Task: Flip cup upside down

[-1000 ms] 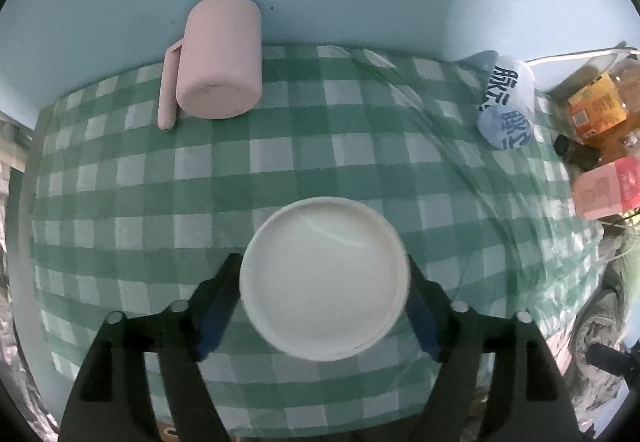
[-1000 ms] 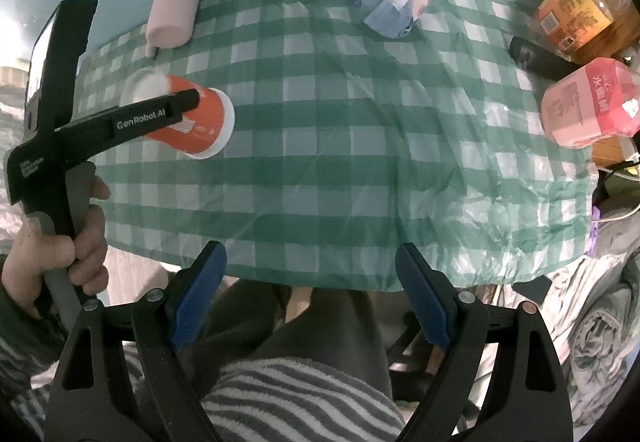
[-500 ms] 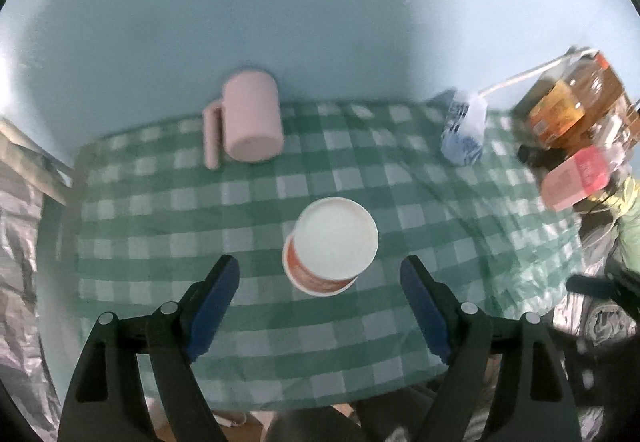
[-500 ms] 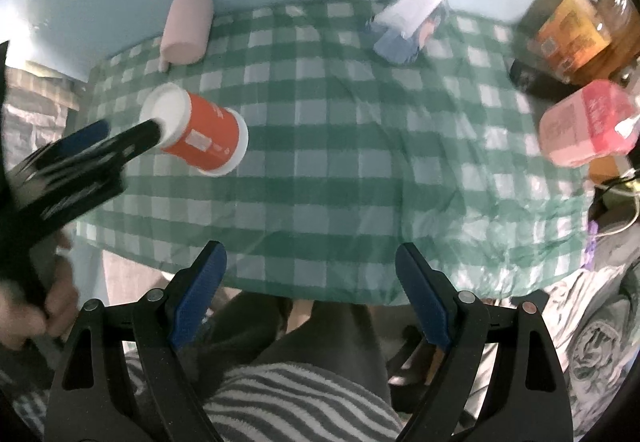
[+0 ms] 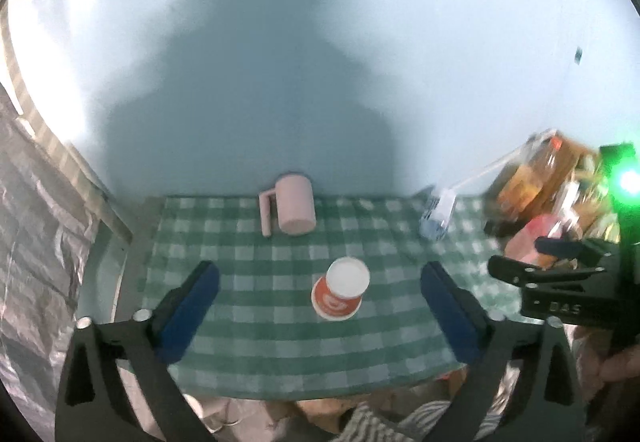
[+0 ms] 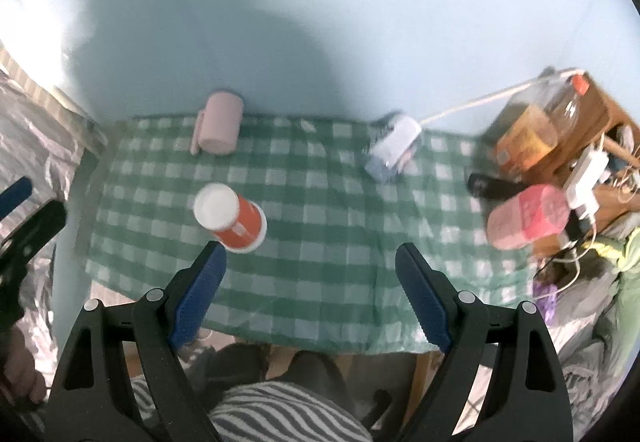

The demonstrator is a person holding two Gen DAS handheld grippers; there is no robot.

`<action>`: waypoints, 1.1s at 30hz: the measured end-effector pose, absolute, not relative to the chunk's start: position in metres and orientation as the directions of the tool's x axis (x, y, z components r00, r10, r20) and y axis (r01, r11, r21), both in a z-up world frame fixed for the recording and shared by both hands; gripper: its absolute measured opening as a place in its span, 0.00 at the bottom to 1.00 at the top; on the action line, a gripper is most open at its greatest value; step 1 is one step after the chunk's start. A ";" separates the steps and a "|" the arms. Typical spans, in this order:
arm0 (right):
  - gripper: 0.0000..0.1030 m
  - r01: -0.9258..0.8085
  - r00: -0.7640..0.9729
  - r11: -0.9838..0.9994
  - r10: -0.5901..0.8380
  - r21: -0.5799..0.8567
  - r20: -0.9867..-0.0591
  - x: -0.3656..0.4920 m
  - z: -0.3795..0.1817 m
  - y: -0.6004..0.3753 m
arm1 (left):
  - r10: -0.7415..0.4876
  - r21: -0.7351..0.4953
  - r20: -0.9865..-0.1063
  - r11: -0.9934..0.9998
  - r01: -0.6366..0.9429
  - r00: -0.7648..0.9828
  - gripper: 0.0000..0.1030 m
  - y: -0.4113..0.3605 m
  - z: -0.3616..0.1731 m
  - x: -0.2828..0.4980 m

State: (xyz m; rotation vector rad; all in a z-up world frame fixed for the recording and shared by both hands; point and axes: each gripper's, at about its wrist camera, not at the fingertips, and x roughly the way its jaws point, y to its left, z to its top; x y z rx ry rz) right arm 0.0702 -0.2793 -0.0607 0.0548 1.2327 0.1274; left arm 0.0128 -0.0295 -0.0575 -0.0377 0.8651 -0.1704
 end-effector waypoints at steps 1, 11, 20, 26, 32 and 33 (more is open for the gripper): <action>0.85 -0.070 0.339 0.991 0.128 0.110 -0.932 0.071 -0.054 -0.278 | -0.169 -0.109 -0.744 0.985 0.132 0.647 1.00 -0.027 -0.052 0.009; 0.85 -0.069 0.421 0.992 0.123 0.104 -0.899 0.067 -0.017 -0.266 | -0.010 0.070 -0.622 0.995 0.068 0.783 1.00 -0.024 -0.017 -0.021; 0.85 -0.072 0.448 0.991 0.129 0.109 -0.884 0.065 -0.003 -0.259 | -0.013 0.034 -0.593 0.999 0.041 0.805 1.00 -0.003 -0.003 -0.023; 0.85 -0.069 0.464 0.992 0.125 0.105 -0.877 0.066 0.002 -0.258 | -0.020 0.006 -0.582 1.000 0.029 0.813 1.00 0.003 -0.004 -0.024; 0.85 -0.065 0.469 0.993 0.122 0.103 -0.875 0.065 0.004 -0.259 | -0.025 -0.013 -0.601 1.000 0.022 0.799 1.00 0.006 -0.008 -0.021; 0.85 -0.063 0.469 0.993 0.122 0.105 -0.875 0.065 0.004 -0.260 | -0.025 -0.017 -0.608 1.000 0.019 0.794 1.00 0.007 -0.009 -0.020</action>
